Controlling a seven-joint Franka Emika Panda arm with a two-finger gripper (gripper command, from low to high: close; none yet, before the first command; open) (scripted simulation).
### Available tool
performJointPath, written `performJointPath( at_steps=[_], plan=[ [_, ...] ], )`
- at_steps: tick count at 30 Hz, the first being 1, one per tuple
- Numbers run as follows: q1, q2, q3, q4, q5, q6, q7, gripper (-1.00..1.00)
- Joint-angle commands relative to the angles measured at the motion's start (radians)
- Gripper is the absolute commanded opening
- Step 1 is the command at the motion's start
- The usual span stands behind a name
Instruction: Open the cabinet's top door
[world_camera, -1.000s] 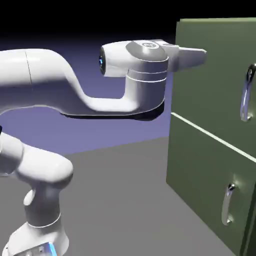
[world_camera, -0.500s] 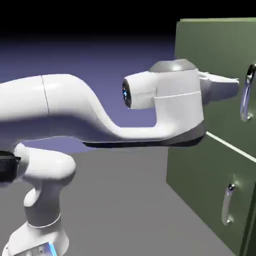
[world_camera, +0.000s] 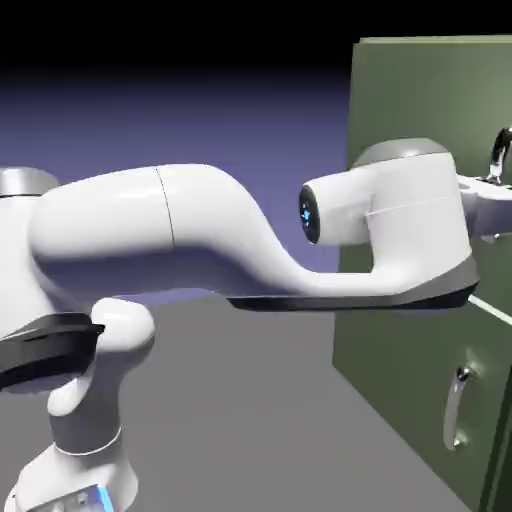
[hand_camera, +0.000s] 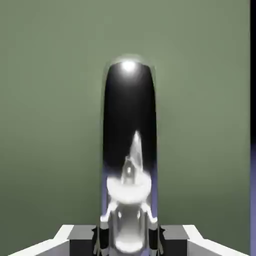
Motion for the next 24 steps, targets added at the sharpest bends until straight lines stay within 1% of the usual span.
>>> performJointPath(
  at_steps=[1,13,24],
  plan=[
    [-0.036,0.007,0.022,-0.028,-0.001,-0.016,0.017,-1.0],
    [-0.471,0.035,0.31,-0.327,0.127,-0.16,0.057,-1.0],
    [-0.87,-0.013,0.615,-0.549,0.319,-0.223,0.048,-1.0]
  ],
)
